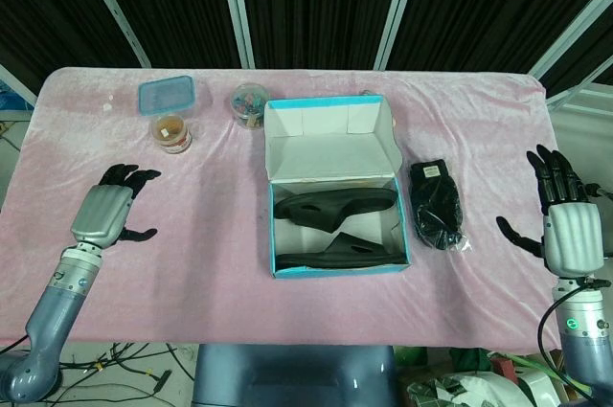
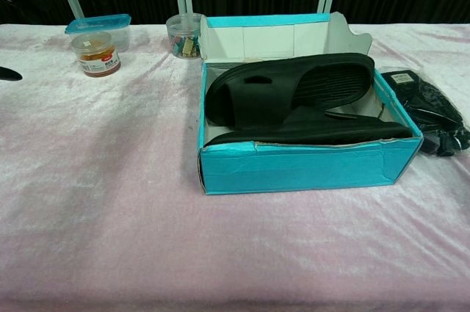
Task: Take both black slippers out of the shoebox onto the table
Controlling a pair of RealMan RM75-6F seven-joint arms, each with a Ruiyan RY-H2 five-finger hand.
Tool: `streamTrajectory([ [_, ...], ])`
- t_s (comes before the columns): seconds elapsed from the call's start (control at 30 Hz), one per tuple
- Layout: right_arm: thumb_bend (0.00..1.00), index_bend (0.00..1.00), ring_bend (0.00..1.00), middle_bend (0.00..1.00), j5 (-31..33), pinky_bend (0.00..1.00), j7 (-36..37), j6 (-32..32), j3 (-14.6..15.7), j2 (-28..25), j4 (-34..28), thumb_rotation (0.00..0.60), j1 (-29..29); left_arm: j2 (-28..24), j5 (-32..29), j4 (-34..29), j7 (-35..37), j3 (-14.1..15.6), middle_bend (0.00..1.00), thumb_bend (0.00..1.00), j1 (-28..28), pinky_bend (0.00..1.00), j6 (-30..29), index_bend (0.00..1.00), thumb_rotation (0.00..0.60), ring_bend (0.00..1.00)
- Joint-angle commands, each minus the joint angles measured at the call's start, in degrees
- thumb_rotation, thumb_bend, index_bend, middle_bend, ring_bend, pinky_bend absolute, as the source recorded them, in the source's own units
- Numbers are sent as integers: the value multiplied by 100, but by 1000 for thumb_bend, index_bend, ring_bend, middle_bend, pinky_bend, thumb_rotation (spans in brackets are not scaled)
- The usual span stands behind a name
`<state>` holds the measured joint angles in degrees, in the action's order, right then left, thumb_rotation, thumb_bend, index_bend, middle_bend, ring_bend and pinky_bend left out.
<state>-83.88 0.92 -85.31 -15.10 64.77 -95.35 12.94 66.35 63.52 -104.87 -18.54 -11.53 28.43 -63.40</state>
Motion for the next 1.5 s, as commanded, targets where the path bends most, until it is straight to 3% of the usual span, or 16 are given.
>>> streamTrajectory([
  [0.03,106,27,0,43,-30,177,1,-17,57,-17,-15,600,-28,-10,-67,-52,-43,2,233,0,35,85,-1,194,600,105],
  [0.3,106,28,0,43,-196,177,18,-75,305,-59,-51,600,-152,-6,27,-174,-86,87,233,0,11,86,-144,194,600,105],
  [0.5,106,28,0,43,-341,177,42,-62,692,-64,-46,600,-363,85,226,-232,-158,143,236,0,-3,97,-332,202,600,107],
  [0.8,106,28,0,43,-417,177,336,-293,1102,178,168,600,-764,1069,607,-94,-544,74,297,0,220,189,-746,238,600,183],
  [1.0,106,28,0,43,-470,177,563,-423,1231,269,352,600,-938,1861,157,-11,-1203,-460,338,0,922,247,-520,249,600,220],
  [1.23,106,28,0,43,-510,177,651,-529,1274,279,428,600,-1039,2356,-516,165,-1600,-857,365,0,1498,299,-237,260,600,247],
  [1.5,106,27,0,43,-559,177,910,-608,1343,212,455,600,-1153,3003,-1839,321,-1847,-1374,367,0,2289,309,110,252,600,248],
])
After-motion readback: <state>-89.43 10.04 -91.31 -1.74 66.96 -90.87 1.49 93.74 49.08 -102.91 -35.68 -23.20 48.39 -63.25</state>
